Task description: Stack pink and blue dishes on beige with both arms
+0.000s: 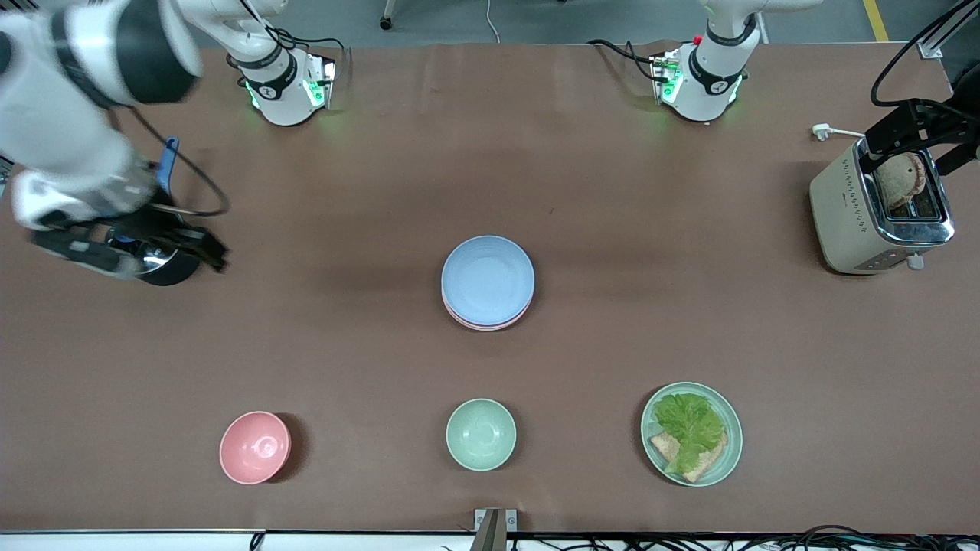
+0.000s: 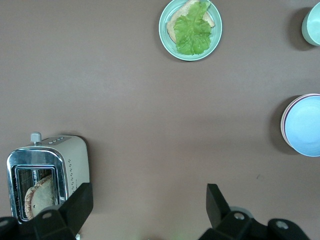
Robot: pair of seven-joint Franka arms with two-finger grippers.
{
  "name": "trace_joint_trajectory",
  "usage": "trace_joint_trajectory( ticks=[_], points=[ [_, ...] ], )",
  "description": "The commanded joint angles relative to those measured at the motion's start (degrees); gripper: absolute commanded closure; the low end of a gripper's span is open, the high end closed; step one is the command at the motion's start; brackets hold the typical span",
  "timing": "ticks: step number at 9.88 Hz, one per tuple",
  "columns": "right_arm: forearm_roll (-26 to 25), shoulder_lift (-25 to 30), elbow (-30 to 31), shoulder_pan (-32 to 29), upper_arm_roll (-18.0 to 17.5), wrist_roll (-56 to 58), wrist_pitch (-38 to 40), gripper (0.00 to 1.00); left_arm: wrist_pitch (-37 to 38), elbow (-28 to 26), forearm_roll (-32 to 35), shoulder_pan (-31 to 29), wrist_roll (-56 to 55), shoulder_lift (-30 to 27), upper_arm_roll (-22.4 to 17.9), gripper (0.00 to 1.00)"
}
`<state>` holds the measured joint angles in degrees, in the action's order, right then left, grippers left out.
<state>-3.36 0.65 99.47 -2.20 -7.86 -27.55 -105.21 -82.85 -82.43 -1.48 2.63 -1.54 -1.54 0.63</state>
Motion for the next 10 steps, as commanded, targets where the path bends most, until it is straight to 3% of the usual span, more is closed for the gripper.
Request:
trace_joint_trajectory(
  ticks=[1,2,5,10],
  points=[
    [0.0,0.9,-5.8,-0.3,5.4,6.4,8.4,0.0,-0.2,-1.0,-0.2,-0.5,-0.3,0.8,-0.1,0.0],
    [0.0,0.9,-8.7,1.1,8.9,9.0,11.8,0.0,-0.5,-1.1,-0.2,-0.8,-0.3,0.8,-0.1,0.0],
    [2.9,0.6,-16.6,2.3,13.4,20.2,21.2,0.0,-0.6,-1.3,-0.1,-0.8,-0.4,0.8,-0.1,0.0],
    [3.0,0.3,-16.6,1.9,13.6,23.2,21.3,0.0,-0.6,-1.4,1.6,-0.8,-0.3,0.7,0.3,0.0]
  ],
)
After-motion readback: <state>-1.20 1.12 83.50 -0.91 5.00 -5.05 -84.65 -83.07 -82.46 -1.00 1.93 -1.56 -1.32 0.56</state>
